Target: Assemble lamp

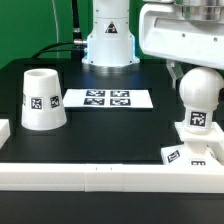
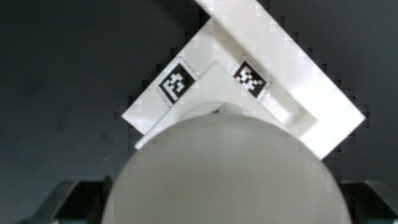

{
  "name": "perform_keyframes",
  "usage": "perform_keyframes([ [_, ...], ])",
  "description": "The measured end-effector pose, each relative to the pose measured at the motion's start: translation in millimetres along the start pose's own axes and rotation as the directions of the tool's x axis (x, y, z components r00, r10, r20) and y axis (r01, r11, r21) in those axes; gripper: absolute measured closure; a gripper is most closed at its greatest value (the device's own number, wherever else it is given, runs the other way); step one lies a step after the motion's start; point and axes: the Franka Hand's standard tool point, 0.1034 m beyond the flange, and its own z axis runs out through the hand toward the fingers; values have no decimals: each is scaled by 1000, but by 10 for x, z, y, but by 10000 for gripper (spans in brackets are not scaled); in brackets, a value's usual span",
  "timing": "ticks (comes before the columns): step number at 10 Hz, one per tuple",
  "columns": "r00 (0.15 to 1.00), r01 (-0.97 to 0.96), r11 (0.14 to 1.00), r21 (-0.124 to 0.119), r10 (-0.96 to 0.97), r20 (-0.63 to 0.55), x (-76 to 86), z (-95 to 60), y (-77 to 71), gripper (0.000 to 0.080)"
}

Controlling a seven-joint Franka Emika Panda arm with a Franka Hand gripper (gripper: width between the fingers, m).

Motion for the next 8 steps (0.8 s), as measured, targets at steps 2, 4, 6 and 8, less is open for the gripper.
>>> perform_keyframes([
  [2, 978, -209, 978, 13, 208, 29, -19, -2, -15, 222],
  [4, 921, -387, 922, 27, 384, 62, -45, -4, -36, 222],
  [6, 858, -510, 860, 27, 506, 85, -46, -4, -41, 222],
  [8, 844, -533, 846, 27, 529, 89, -71, 1, -60, 218],
])
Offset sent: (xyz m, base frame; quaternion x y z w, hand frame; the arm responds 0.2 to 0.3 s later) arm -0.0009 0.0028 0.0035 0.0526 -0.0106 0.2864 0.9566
